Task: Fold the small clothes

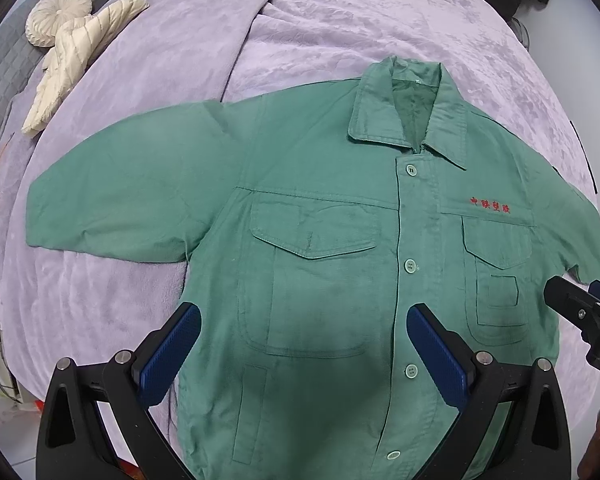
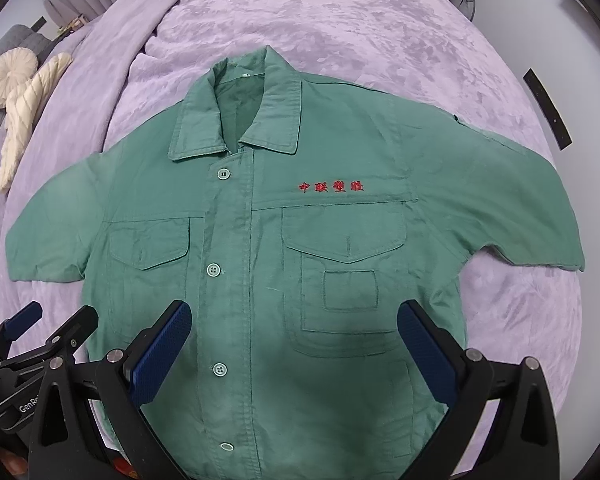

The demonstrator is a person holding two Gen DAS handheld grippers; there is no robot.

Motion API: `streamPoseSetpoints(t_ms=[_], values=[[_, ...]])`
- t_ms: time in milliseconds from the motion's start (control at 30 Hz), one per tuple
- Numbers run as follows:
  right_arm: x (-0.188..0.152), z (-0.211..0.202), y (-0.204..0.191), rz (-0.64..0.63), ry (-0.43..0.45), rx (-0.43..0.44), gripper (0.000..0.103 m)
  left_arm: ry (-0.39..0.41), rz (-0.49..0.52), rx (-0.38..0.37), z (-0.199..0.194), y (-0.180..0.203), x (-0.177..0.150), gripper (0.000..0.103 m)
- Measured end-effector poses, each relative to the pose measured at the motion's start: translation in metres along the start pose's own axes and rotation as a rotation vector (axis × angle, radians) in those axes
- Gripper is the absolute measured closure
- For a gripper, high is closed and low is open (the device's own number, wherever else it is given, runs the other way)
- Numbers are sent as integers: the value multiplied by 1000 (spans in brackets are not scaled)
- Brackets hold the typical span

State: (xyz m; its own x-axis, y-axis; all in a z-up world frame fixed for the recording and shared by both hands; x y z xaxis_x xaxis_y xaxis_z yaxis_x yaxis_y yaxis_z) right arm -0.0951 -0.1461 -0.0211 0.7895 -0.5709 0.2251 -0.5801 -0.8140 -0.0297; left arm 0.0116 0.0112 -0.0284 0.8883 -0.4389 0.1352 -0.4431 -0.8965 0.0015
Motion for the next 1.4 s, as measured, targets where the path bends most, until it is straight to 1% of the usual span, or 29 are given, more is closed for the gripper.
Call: streamPoseSetpoints(t_ms=[100, 200, 267, 333, 400, 533, 667, 767, 867, 967, 1067, 1100, 1133, 1167, 1200, 1233, 1267, 1300, 1333, 1400], values=[[0, 1, -4, -4, -2, 5, 1, -1, -4, -14, 3, -6, 0, 0], [0, 3, -11, -10, -5, 34, 1, -4, -21, -43, 8, -18, -2, 0], [0, 5, -19, -24, -11, 62, 1, -2, -43, -61, 13, -32, -3, 0], [-1, 6, -31, -45, -11, 101, 1, 0, -88, -68, 19, -53, -4, 0], [-2, 6, -46, -71, 3, 158, 1, 6, -133, -85, 26, -77, -5, 0], [-8, 12, -81, -129, -2, 255, 1, 44, -246, -102, 43, -138, -5, 0], [-17, 26, -119, -200, -59, 302, 1, 106, -404, -118, 65, -217, -4, 0], [-25, 37, -142, -244, -92, 312, 0, 146, -540, -134, 87, -279, -6, 0], [-32, 50, -155, -260, -125, 304, 0, 162, -646, -176, 115, -326, -7, 0], [-38, 64, -164, -260, -161, 301, 0, 189, -704, -186, 138, -360, -1, 0], [-40, 70, -171, -273, -177, 291, 0, 238, -743, -179, 145, -383, 9, 0], [-40, 72, -174, -278, -181, 286, 0, 254, -759, -174, 146, -390, 13, 2], [-40, 73, -175, -283, -185, 284, 0, 269, -773, -166, 145, -394, 15, 14], [-40, 74, -177, -287, -186, 282, 0, 281, -788, -142, 143, -399, 17, 25], [-39, 76, -179, -291, -187, 280, 0, 278, -793, -124, 142, -404, 20, 52], [-38, 77, -181, -292, -186, 280, 0, 280, -798, -130, 142, -409, 21, 82], [-38, 77, -180, -293, -187, 282, 0, 290, -803, -170, 142, -412, 21, 96], [-37, 78, -181, -292, -188, 283, 0, 305, -808, -212, 140, -412, 22, 100], [-37, 79, -180, -291, -189, 283, 0, 325, -802, -225, 134, -413, 21, 100], [-38, 78, -177, -285, -190, 290, 0, 379, -755, -240, 117, -409, 19, 100]])
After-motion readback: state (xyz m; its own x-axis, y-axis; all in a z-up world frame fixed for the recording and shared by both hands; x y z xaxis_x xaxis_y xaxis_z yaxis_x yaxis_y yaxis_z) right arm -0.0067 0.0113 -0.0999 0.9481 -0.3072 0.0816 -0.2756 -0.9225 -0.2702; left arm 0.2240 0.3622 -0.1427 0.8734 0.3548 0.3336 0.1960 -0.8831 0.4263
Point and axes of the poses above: each gripper's, at about its wrist camera, not at the fingertips, and z roughly the way its jaws point, y to its right, x to its top, the point moved 2 cm from there along z, roughly the way its jaws point, and after that the axes turned 5 degrees about -y, right-handed, at the moved point
